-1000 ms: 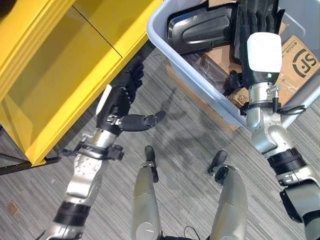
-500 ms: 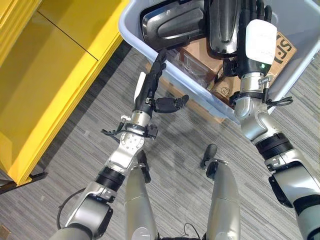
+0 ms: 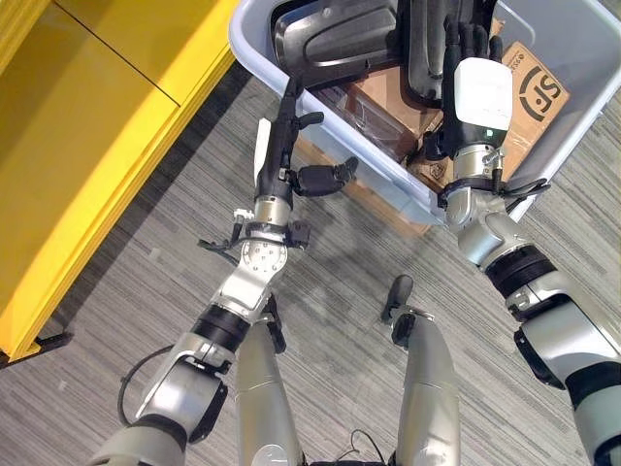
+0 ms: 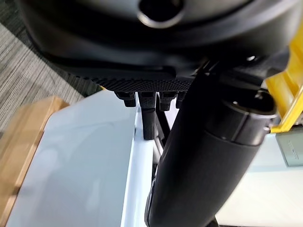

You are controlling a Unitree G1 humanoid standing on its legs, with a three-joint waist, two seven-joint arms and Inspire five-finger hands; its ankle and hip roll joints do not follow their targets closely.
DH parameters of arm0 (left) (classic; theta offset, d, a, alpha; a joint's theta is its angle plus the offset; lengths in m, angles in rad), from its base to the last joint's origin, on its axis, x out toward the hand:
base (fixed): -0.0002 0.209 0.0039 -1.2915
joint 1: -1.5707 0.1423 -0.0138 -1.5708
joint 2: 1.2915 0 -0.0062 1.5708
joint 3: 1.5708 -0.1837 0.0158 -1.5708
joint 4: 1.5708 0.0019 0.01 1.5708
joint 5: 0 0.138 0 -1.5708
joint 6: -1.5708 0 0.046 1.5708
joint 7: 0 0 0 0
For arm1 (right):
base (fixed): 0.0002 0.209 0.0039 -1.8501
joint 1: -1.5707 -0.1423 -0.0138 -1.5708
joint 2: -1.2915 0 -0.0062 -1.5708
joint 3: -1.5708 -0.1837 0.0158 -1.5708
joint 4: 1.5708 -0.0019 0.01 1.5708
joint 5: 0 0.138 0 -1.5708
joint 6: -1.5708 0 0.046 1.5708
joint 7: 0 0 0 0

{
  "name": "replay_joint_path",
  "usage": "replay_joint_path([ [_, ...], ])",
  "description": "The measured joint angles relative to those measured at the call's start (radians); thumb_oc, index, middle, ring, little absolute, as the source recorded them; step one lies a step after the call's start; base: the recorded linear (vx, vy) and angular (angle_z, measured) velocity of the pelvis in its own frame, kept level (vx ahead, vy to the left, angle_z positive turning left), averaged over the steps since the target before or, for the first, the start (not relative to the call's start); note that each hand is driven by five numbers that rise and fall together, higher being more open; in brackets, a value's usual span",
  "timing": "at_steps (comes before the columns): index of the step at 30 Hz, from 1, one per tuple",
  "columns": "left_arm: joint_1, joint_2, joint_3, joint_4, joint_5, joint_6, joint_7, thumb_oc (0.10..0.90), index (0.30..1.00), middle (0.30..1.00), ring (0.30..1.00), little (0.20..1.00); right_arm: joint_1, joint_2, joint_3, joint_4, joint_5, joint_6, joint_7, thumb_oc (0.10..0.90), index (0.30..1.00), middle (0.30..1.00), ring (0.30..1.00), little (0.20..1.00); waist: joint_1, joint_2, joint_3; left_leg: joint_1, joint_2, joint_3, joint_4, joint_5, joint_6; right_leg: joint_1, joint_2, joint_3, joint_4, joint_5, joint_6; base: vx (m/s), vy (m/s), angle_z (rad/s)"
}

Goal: Move parts from the plastic box to the shelf.

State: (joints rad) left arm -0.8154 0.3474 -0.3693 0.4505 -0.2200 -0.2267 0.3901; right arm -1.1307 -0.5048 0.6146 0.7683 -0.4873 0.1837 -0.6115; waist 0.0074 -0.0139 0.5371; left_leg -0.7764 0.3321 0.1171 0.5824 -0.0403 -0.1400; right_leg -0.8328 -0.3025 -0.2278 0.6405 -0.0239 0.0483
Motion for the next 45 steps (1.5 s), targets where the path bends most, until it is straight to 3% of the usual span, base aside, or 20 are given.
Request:
replay_joint_path([
  [10,-0.044,0.023,-0.021,0.034,-0.001,0.001,0.000,0.900,1.000,1.000,1.000,1.000,-0.053,0.032,0.039,0.025,0.020,-0.009,-0.001,0.900,1.000,1.000,1.000,1.000,0.000,-0.012,-0.001,-0.009,-0.002,-0.003,0.013,-0.007,0.010,0.000,-0.004,-0.003,0.001,0.000,0.000,0.00,-0.002,0.00],
  [21,-0.071,0.024,-0.050,0.060,0.001,-0.001,0.017,0.900,1.000,1.000,1.000,1.000,-0.065,0.047,0.040,0.074,0.050,0.027,-0.039,0.900,1.000,1.000,1.000,1.000,0.001,-0.014,-0.001,-0.030,-0.001,-0.017,0.025,-0.006,0.009,-0.002,-0.003,-0.012,0.001,0.002,-0.001,0.00,-0.012,0.02],
  [28,-0.078,0.031,-0.048,0.060,-0.002,-0.004,0.020,0.900,1.000,1.000,1.000,1.000,-0.067,0.047,0.040,0.074,0.111,0.008,-0.041,0.900,1.000,1.000,1.000,1.000,-0.001,-0.014,-0.001,-0.031,-0.001,-0.014,0.024,-0.006,0.009,-0.003,-0.001,-0.013,-0.005,0.005,0.002,0.00,0.000,0.00],
  [31,-0.078,0.031,-0.048,0.060,-0.002,-0.004,0.020,0.900,1.000,1.000,1.000,1.000,-0.067,0.048,0.039,0.067,0.161,-0.030,-0.016,0.900,1.000,1.000,1.000,1.000,-0.001,-0.015,0.000,-0.029,-0.001,-0.013,0.024,-0.007,0.010,-0.003,-0.002,-0.011,-0.004,0.005,0.002,0.00,0.000,0.00],
  [36,-0.077,0.032,-0.039,0.059,-0.002,0.006,0.014,0.900,1.000,1.000,1.000,1.000,-0.055,0.047,0.036,-0.026,0.196,-0.088,0.020,0.900,1.000,1.000,1.000,1.000,-0.005,-0.015,0.000,-0.024,-0.001,-0.012,0.024,-0.007,0.011,-0.003,-0.001,-0.007,0.001,0.005,0.001,0.00,0.000,0.00],
  [45,-0.041,0.031,-0.026,0.013,0.000,0.034,0.011,0.900,1.000,1.000,1.000,1.000,0.029,0.050,-0.053,-0.286,0.236,-0.124,0.043,0.900,1.000,1.000,1.000,1.000,-0.008,-0.027,0.000,-0.006,-0.001,0.004,0.021,-0.008,0.011,0.001,-0.001,0.006,0.006,0.004,0.002,0.00,0.004,-0.01],
])
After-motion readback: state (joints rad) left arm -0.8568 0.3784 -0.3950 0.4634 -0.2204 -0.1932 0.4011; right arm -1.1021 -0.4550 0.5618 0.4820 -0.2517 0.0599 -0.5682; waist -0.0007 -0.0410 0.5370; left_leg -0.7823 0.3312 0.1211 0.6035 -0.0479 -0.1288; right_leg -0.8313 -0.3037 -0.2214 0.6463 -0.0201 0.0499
